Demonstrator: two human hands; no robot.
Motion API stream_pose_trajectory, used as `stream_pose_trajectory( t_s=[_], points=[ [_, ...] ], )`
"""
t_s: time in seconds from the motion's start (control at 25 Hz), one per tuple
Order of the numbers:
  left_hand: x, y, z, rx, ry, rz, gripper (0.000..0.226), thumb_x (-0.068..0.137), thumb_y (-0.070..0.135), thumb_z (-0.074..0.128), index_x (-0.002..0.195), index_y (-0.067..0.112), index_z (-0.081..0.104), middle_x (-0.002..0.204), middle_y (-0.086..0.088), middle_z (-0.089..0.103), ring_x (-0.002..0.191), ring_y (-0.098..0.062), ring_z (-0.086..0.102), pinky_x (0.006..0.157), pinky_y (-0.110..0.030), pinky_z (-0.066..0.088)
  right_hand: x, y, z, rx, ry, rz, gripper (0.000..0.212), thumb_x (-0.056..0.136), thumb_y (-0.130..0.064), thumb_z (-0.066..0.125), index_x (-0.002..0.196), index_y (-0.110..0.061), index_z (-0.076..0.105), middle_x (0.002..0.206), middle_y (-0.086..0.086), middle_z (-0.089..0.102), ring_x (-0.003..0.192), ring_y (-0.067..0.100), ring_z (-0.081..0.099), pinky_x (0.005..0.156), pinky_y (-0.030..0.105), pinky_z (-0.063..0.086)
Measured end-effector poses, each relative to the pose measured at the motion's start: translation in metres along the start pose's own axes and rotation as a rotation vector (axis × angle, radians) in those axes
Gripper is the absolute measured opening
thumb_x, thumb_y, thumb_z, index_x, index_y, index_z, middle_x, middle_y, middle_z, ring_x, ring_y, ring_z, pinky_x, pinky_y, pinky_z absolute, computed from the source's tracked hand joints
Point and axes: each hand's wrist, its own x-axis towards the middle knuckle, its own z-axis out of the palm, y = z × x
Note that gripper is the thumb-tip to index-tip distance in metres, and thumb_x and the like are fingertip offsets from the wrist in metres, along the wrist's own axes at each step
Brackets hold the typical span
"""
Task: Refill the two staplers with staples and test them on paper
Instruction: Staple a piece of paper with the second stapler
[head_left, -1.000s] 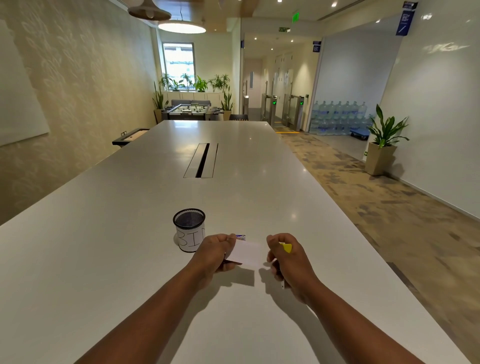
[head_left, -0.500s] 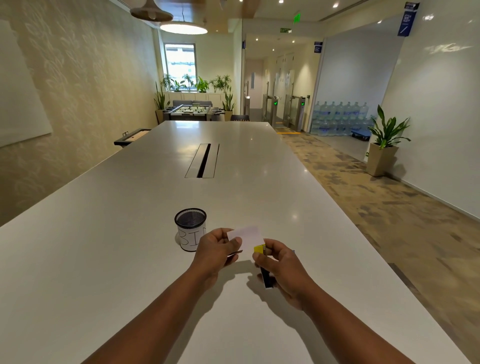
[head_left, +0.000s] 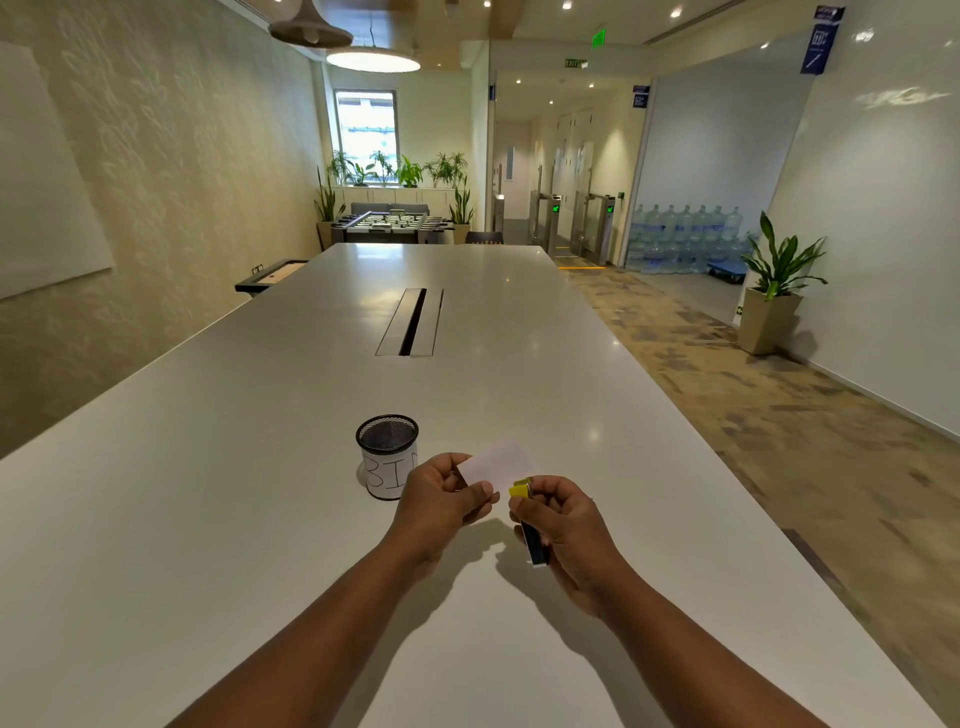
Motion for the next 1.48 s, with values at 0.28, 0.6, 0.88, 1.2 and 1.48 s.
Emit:
stream_pose_trajectory(
  t_s=[0.28, 0.6, 0.88, 1.2, 1.48],
  points=[
    [-0.009, 0.002, 0.002, 0.127, -0.036, 0.035, 0.031, 0.086, -0.003, 0.076, 0.112, 0.009, 0.064, 0.089, -0.007, 0.081, 0.08, -0.02, 0.078, 0.07, -0.028, 0.062, -0.002, -0.003, 0.005, 0.009, -0.053, 0.011, 0.033, 0.085, -0.019, 0.079, 0.115, -0.011, 0.067, 0.099, 0.009, 0.074, 0.084, 0.02, 0.069, 0.074, 0.035, 0.056],
    [-0.013, 0.01, 0.001, 0.155, -0.076, -0.02, 0.032, 0.08, -0.001, 0.083, 0.107, 0.008, 0.068, 0.082, -0.008, 0.08, 0.077, -0.021, 0.077, 0.07, -0.03, 0.061, -0.005, -0.004, 0.009, 0.023, -0.085, 0.0, 0.048, 0.077, -0.034, 0.08, 0.118, -0.01, 0.07, 0.098, 0.005, 0.076, 0.083, 0.015, 0.07, 0.071, 0.029, 0.057],
    [-0.016, 0.013, -0.001, 0.173, -0.117, -0.018, 0.031, 0.081, -0.003, 0.081, 0.109, 0.007, 0.07, 0.086, -0.009, 0.081, 0.079, -0.02, 0.078, 0.07, -0.028, 0.062, -0.008, -0.003, 0.009, 0.082, -0.086, 0.007, 0.033, 0.088, -0.025, 0.075, 0.117, -0.008, 0.071, 0.102, 0.01, 0.077, 0.083, 0.014, 0.072, 0.072, 0.029, 0.057],
    [-0.019, 0.005, -0.002, -0.01, -0.342, -0.133, 0.045, 0.079, 0.035, 0.084, 0.12, 0.022, 0.072, 0.114, -0.002, 0.075, 0.102, -0.015, 0.07, 0.096, -0.038, 0.052, -0.009, 0.001, 0.012, 0.069, -0.092, 0.004, 0.041, 0.083, -0.033, 0.076, 0.117, -0.009, 0.072, 0.092, 0.005, 0.074, 0.08, 0.013, 0.069, 0.07, 0.03, 0.056],
    [-0.022, -0.022, 0.011, -0.123, -0.244, -0.13, 0.046, 0.074, 0.029, 0.081, 0.113, 0.004, 0.074, 0.109, -0.019, 0.078, 0.092, -0.027, 0.076, 0.078, -0.03, 0.061, -0.006, 0.022, 0.013, 0.114, 0.033, 0.049, 0.031, 0.095, -0.019, 0.069, 0.121, -0.002, 0.069, 0.103, 0.017, 0.077, 0.083, 0.021, 0.075, 0.067, 0.028, 0.058]
  ],
)
